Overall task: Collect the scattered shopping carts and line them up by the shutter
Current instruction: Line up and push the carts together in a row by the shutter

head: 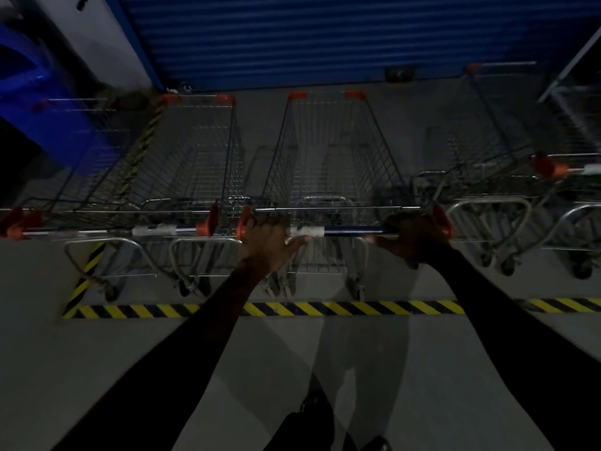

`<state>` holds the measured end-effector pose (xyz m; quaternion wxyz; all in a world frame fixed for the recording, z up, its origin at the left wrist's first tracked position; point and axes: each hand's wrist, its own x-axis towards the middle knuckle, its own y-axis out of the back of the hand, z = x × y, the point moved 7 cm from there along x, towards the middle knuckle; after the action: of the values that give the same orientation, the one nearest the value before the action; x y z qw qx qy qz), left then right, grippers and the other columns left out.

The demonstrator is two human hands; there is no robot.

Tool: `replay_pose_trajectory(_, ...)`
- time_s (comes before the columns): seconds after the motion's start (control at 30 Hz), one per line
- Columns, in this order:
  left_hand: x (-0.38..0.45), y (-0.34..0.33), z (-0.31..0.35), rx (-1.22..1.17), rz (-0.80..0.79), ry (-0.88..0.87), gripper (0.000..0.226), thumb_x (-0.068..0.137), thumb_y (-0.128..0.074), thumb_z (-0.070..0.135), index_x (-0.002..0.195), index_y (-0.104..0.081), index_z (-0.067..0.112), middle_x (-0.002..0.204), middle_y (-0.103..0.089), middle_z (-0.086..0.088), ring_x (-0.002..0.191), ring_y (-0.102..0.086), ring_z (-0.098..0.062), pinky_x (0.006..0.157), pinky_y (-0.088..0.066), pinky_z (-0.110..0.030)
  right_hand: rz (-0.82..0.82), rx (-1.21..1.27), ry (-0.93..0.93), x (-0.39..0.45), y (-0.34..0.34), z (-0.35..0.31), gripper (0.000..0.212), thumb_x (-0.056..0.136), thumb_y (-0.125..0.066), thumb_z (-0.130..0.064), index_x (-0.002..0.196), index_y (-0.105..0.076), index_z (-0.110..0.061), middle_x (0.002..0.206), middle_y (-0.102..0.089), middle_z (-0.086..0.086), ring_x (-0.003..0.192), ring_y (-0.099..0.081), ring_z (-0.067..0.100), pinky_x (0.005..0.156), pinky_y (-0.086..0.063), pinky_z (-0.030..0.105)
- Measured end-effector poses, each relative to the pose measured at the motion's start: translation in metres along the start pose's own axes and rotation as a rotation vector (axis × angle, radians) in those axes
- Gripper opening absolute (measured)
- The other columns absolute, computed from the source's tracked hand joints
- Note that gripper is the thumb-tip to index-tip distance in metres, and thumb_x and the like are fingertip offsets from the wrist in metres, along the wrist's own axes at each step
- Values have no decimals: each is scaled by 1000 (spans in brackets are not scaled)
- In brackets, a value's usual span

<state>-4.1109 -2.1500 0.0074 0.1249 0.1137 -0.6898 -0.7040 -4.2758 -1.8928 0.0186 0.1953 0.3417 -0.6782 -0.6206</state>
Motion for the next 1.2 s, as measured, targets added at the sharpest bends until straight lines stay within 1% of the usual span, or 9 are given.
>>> replay_pose_trajectory(0.07,-4,2,5,-30,36,2,85,94,-24,82,134,-65,18,128,-71,-12,120,-62,-35,104,-38,-48,61,-63,-32,-3,-1,9,99,74,-11,-102,106,-72,-31,82,-69,-7,96,-72,23,115,-38,51)
replay_pose_trajectory(0.13,-8,7,16,-33,60,0,74,98,-31,74,133,-63,16,130,-68,-14,121,-60,-36,103,-41,-50,131,-63,-83,-10,1,16,93,79,-19,-94,123,-72,-32,121,-74,0,125,-63,26,123,-22,53)
replay_pose_trajectory(0.23,-15,14,40,-80,125,-28,61,98,-41,62,127,-65,14,125,-67,-15,117,-60,-37,100,-42,-50,277,85,-132,-33,11,18,82,85,-36,-78,134,-68,-20,137,-65,13,137,-52,35,116,-33,55)
replay_pose_trajectory(0.37,-28,22,81,-202,202,-96,50,94,-50,52,125,-67,16,123,-68,-11,116,-59,-35,100,-47,-50,390,226,-225,-80,14,20,61,98,-56,-61,144,-58,-22,162,-44,10,147,-44,32,105,-43,56)
replay_pose_trajectory(0.53,-48,18,145,-357,163,-202,56,97,-42,54,124,-71,14,118,-72,-11,111,-63,-35,94,-41,-44,442,483,-420,-156,-5,26,49,100,-67,-47,134,-66,-12,128,-64,13,117,-63,38,94,-53,52)
replay_pose_trajectory(0.73,-83,5,249,-526,192,-375,39,97,-56,43,117,-70,12,109,-71,-8,105,-64,-36,92,-48,-46,519,569,-557,-260,-29,55,49,99,-63,-45,131,-65,-8,124,-66,13,113,-64,35,86,-56,51)
replay_pose_trajectory(0.97,-112,7,366,-612,164,-495,29,96,-75,34,118,-69,16,110,-71,-4,104,-64,-31,87,-54,-43,564,747,-779,-351,-48,131,45,100,-66,-45,137,-63,-18,130,-64,6,117,-62,23,89,-56,46)
replay_pose_trajectory(1.1,-103,9,445,-633,111,-524,31,98,-68,40,119,-69,18,112,-70,-2,107,-64,-31,89,-53,-46,579,744,-769,-383,-42,197,49,101,-65,-44,138,-63,-12,134,-63,8,119,-62,26,86,-55,41)
replay_pose_trajectory(1.2,-94,14,503,-670,88,-516,37,99,-60,47,120,-69,18,116,-70,-2,111,-63,-30,91,-52,-45,599,719,-750,-404,-34,249,46,100,-62,-47,126,-64,-9,127,-64,10,114,-63,31,85,-55,48)
